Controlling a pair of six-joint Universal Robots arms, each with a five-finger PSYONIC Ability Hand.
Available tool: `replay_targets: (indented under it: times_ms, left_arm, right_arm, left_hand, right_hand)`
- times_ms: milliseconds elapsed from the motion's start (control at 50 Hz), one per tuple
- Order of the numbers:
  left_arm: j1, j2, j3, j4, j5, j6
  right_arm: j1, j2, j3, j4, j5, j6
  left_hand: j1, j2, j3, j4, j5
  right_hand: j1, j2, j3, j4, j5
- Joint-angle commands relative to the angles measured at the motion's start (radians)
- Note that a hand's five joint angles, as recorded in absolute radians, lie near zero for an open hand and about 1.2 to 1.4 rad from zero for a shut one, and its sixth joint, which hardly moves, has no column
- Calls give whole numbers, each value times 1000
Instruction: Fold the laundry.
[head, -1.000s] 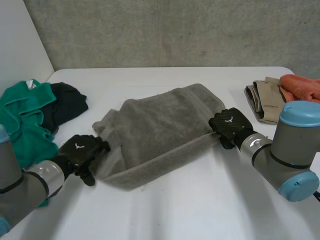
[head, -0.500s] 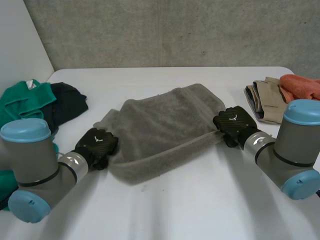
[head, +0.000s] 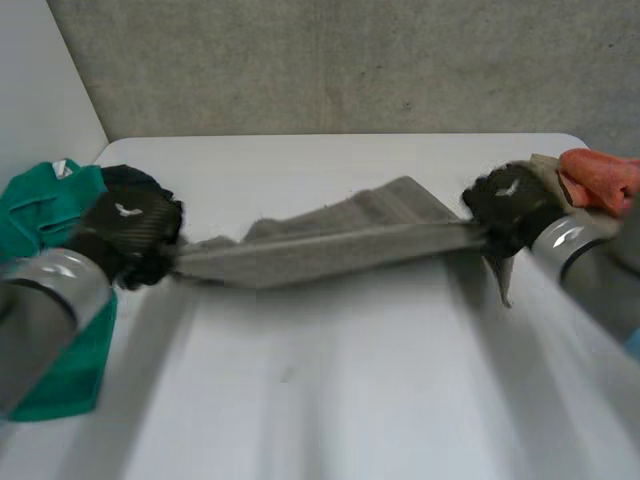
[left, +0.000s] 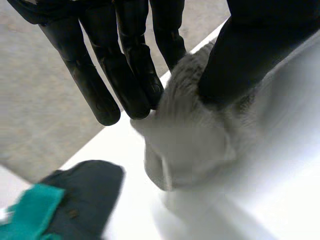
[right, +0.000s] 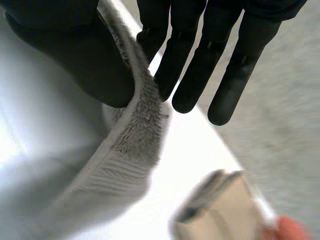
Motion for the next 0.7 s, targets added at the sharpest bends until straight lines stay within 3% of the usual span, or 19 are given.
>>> replay_targets:
  times_ms: [20, 100, 200, 280, 340, 480, 580, 640, 700]
  left_arm:
    - [40, 261, 115, -248, -12, -1]
    - [75, 279, 198, -340, -23, -2]
    - [66, 137, 282, -436, -32, 10]
    - [32, -9, 312, -414, -62, 11]
    - [15, -142, 355, -311, -104, 10]
    - [-6, -351, 583, 46, -127, -11]
    - [1, -356, 785, 292, -154, -160]
    - [1, -331, 833, 324, -199, -234]
    - [1, -298, 844, 301, -222, -280]
  right_arm:
    - [-28, -248, -111, 170, 4, -78]
    - [-36, -257, -183, 271, -36, -81]
    - [-17, -150, -256, 360, -82, -120]
    - [0, -36, -284, 365, -74, -163]
    - [6, 62, -318, 340, -56, -174]
    - [41, 243, -499, 111, 17, -101]
    - [60, 266, -640, -238, 140, -24]
    - [63, 236, -625, -396, 142, 13]
    - [66, 190, -565, -551, 79, 63]
  left_hand:
    - [291, 202, 208, 199, 260]
    - [291, 202, 208, 199, 260]
    - [291, 202, 208, 199, 260]
    - [291, 202, 208, 199, 260]
    - [291, 202, 208, 199, 260]
    - [291, 202, 208, 199, 260]
    - [291, 202, 208, 199, 260]
    - [291, 202, 208, 199, 260]
    - [291, 202, 208, 199, 260]
  right_hand:
    - [289, 222, 206, 198, 220]
    - [289, 222, 206, 198, 220]
    - [289, 222, 206, 198, 220]
    - [289, 222, 206, 198, 220]
    - [289, 222, 206, 198, 220]
    - [289, 222, 206, 198, 220]
    - [289, 222, 206, 198, 220]
    - [289, 222, 206, 198, 220]
    - [289, 222, 206, 198, 220]
